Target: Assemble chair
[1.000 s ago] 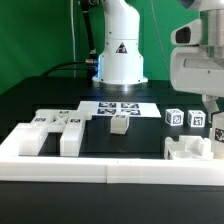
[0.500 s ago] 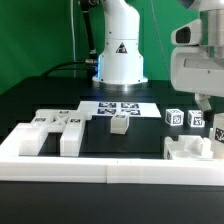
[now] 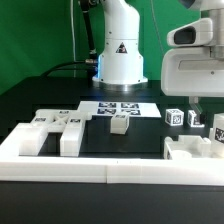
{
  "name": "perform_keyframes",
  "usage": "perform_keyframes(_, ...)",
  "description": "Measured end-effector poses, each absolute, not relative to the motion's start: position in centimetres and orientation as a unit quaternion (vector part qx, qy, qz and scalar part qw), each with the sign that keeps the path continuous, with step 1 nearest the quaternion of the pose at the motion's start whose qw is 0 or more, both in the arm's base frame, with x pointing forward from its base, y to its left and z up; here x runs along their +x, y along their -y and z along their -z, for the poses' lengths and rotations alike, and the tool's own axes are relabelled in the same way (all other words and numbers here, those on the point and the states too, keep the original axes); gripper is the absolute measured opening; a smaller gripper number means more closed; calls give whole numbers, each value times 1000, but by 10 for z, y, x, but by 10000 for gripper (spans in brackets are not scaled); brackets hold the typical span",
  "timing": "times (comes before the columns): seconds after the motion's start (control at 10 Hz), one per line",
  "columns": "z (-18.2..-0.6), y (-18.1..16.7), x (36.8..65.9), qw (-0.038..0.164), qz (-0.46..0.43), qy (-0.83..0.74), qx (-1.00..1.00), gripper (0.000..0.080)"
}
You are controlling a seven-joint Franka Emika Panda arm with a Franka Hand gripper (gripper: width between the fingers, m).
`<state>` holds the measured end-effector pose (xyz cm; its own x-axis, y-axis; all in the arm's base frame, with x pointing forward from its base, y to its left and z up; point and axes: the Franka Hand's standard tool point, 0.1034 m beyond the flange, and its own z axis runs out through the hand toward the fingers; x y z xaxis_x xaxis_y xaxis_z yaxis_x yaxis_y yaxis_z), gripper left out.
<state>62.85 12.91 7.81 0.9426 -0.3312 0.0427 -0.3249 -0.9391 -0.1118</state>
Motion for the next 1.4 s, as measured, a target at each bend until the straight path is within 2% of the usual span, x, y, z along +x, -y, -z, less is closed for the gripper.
perform_keyframes(0.4, -78, -130, 628, 45, 38, -17, -998, 648)
perform_keyframes(0.8, -78, -128, 629, 23, 44, 143, -988, 648)
perform_keyframes(1.1, -78, -128, 629, 21, 44, 155, -987, 620)
perform_keyframes(1.3, -78, -128, 629, 22, 44, 140, -989, 348)
perform_keyframes(1.4, -78, -127, 629, 22, 44, 141, -989, 348)
